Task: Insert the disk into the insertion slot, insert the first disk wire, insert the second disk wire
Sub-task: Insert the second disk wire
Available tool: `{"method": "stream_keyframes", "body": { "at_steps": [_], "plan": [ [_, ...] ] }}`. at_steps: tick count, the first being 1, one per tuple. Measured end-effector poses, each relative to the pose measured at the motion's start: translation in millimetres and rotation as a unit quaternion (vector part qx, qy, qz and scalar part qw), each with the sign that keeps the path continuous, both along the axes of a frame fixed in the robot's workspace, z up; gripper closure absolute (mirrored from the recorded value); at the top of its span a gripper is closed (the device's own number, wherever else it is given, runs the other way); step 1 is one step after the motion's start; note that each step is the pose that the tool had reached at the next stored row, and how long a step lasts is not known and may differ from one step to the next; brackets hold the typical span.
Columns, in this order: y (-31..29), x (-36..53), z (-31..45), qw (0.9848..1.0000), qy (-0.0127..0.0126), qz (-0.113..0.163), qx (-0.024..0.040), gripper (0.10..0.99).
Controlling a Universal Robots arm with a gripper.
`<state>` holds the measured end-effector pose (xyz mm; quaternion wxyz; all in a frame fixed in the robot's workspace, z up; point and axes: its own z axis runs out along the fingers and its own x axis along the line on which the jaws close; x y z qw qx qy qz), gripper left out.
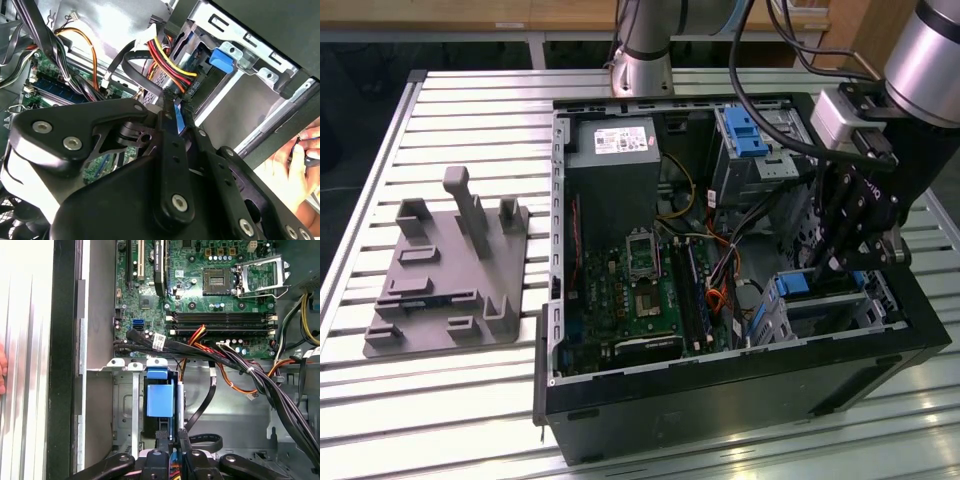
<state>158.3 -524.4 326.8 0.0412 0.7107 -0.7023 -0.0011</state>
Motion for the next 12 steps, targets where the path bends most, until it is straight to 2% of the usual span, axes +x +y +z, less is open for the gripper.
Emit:
{"method": "stream_keyframes", "body": {
  "at_steps": [2,3,4,5,7,8,9,12],
  "plan": [
    [-0.6,0.0,-0.1,1.0,0.0,0.0,-0.0002,0.89],
    [-0.6,0.0,-0.1,1.0,0.0,0.0,-0.0001,0.875],
    [-0.6,0.0,0.2,1.0,0.0,0.0,-0.0001,0.82],
    [-0.7,0.0,1.5,1.0,0.0,0.0,-0.0001,0.82],
    [-0.7,-0.1,7.0,1.0,0.0,-0.001,0.0,0.702],
    [-0.7,-0.1,10.5,1.0,0.0,-0.002,0.0,0.702],
    [-0.7,-0.1,14.5,1.0,-0.0001,-0.002,0.0,0.639],
    [-0.7,-0.1,27.1,1.0,-0.0001,-0.005,-0.0001,0.639]
  ]
}}
